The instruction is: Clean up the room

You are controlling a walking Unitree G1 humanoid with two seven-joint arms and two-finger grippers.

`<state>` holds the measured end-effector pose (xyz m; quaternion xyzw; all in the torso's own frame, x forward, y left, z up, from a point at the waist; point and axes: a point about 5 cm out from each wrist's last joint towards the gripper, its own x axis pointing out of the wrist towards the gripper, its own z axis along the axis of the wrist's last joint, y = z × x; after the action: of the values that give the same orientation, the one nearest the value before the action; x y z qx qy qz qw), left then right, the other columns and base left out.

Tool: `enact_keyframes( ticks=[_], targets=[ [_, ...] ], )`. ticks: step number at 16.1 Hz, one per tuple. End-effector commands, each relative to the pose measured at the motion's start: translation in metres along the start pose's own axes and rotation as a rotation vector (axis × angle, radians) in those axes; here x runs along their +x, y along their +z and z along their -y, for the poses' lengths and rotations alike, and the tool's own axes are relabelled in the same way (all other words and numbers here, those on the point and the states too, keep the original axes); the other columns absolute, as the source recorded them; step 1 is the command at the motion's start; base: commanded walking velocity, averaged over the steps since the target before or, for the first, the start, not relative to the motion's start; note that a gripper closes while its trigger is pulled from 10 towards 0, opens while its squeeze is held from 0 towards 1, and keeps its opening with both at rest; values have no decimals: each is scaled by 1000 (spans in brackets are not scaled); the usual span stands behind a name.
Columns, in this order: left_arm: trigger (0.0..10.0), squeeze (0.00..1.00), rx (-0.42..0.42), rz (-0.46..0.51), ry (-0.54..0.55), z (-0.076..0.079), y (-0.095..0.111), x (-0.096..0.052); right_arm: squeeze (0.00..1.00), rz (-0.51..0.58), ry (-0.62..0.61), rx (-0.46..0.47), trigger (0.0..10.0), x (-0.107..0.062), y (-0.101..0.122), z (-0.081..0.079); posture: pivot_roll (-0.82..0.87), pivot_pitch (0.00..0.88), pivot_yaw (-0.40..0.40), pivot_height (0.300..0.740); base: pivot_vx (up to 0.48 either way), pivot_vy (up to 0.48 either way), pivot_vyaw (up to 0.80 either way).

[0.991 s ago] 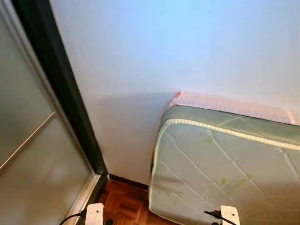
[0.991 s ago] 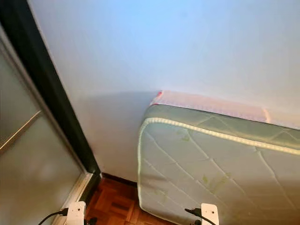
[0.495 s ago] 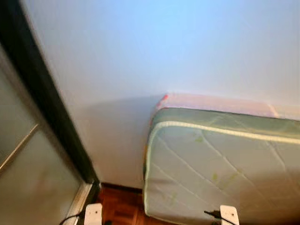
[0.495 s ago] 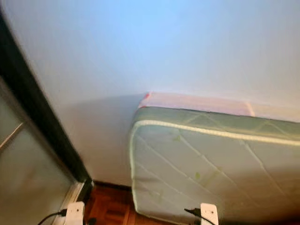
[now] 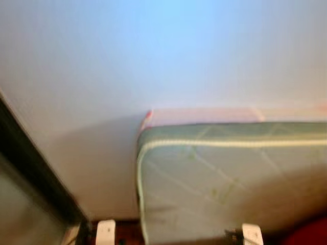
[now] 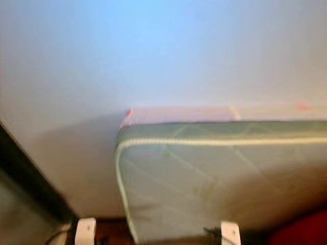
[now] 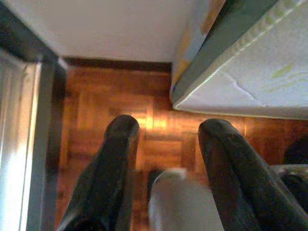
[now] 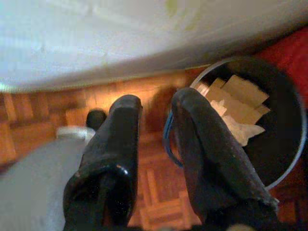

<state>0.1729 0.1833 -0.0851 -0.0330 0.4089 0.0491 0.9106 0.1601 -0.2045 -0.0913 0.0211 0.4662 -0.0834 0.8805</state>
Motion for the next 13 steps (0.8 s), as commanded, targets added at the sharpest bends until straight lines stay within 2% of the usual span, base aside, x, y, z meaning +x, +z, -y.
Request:
enact_keyframes(
  ticks=[1, 11, 13],
  targets=[
    [10000, 0, 204, -172, 0, -54, -16, -10, 0, -108, 141, 133, 10000, -4, -19, 1, 24, 0, 20, 740, 0, 0, -788],
    [10000, 0, 208, -180, -4, -53, -19, -11, 0, -104, 142, 132, 10000, -4, -18, 1, 25, 0, 15, 740, 0, 0, -787],
    [10000, 0, 207, -181, -4, -53, -19, -11, 0, -94, 144, 129, 10000, -4, -17, 1, 27, 0, 13, 740, 0, 0, 0]
  ],
)
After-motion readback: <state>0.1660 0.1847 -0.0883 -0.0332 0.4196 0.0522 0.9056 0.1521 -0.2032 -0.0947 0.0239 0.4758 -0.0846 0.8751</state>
